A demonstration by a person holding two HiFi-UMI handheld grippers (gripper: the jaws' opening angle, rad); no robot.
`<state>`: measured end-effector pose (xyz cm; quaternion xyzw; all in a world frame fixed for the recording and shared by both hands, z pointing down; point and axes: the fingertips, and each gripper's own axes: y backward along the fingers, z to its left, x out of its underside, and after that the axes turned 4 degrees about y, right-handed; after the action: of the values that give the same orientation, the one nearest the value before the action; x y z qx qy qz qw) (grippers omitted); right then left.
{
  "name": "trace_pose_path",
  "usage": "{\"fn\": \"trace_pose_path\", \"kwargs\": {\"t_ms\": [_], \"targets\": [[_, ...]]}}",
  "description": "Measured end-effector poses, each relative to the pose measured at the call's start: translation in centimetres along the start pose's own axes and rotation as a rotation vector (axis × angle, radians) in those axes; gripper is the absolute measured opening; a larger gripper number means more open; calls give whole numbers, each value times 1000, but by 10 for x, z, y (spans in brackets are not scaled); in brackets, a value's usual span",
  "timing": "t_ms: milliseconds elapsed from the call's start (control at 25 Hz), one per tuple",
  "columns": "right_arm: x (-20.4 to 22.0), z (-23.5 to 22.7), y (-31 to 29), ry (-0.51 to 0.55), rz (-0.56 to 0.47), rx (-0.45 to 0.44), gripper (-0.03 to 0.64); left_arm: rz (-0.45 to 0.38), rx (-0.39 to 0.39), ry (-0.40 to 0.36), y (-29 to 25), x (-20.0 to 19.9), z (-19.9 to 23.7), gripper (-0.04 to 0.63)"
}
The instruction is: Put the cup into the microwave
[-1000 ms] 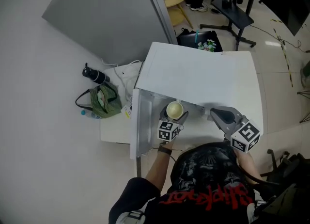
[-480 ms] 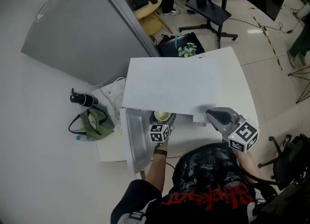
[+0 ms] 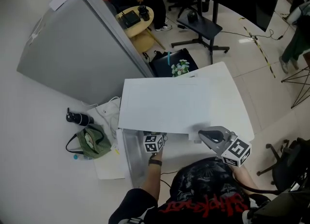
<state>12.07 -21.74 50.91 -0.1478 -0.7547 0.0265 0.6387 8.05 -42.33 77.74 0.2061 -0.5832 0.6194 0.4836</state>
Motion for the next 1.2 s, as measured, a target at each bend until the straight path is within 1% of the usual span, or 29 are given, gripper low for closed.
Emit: {"fn": "trace_pose_path", "kwargs": {"t_ms": [120,240,360,480,640,760,920,1080,1200], "targets": [[-1,-7,-3,-5,2,20,0,-13,7,23,-9,-5,8,454],[1,-11,-4,-13,9,42,0,-5,15,22,-18,-2,15,454],[5,-14,-4,-23,12,71,0,-7,21,3,-26,-2,21,454],[7,-17,-8,-30,17,94,0,-14,18,-19,-33,-10,28,454],[8,-21,-13,-39,21,105,0,-10,-2,-61,-41,-15,37,453],[10,-23,-18,-39,26,109,0,-20,4,-71,-43,-18,40,453],[10,-17,-26,-37,31,107,0,-36,13,-59,-39,-18,43,450],[10,-12,-29,-39,31,94,0,-65,33,-29,-33,-20,43,451],[12,-7,-29,-41,33,83,0,-96,27,-15,-21,-22,42,451]]}}
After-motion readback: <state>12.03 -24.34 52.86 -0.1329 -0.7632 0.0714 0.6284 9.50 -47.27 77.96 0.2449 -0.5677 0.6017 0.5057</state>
